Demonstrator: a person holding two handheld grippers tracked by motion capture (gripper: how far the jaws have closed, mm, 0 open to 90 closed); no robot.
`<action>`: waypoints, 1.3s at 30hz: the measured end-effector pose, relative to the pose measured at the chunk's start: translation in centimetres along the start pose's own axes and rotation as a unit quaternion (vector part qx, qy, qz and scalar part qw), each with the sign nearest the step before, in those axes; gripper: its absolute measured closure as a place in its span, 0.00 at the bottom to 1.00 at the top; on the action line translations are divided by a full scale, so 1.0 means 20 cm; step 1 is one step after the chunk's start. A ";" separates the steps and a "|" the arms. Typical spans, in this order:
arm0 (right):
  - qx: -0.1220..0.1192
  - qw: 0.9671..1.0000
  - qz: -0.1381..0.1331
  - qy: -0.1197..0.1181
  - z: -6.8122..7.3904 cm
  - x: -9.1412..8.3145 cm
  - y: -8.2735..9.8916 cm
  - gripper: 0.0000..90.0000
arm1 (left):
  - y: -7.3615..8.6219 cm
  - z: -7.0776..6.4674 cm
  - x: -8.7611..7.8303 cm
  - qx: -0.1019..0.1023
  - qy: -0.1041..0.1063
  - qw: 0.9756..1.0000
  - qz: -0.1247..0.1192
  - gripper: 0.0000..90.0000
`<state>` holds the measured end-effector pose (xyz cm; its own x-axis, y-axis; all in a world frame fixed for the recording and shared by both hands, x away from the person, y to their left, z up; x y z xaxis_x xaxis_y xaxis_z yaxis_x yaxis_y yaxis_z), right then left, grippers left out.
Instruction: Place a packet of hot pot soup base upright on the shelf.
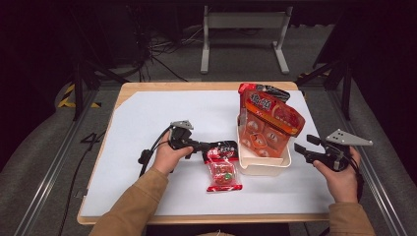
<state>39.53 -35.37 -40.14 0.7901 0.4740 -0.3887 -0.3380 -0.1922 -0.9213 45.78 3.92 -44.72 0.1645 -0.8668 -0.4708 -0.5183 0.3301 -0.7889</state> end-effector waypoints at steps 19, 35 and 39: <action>-0.018 0.999 0.021 -0.022 0.01 0.00 0.01 0.59 | -0.13 -0.25 -0.20 0.073 0.012 0.997 -0.030 1.00; -0.019 0.999 0.031 -0.038 0.02 0.01 0.01 0.67 | -0.20 -0.35 -0.33 0.123 0.005 0.991 -0.042 1.00; -0.018 0.998 0.036 -0.039 0.01 0.02 0.02 0.67 | -0.22 -0.36 -0.38 0.120 0.010 0.991 -0.050 1.00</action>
<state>39.58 -35.07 -40.69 0.7223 0.5225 -0.4530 -0.3728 -0.2576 -0.8915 40.73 6.36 -34.77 0.1875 -0.9061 -0.3792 -0.2846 0.3194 -0.9039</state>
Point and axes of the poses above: each handheld gripper's, and its own axes: x roughly forward along the jaws, y roughly out of its underside, z roughly to its left, the point moved 5 cm from there along x, roughly forward along the jaws, and after that the axes turned 4 degrees about -z, right-handed, at the moved point
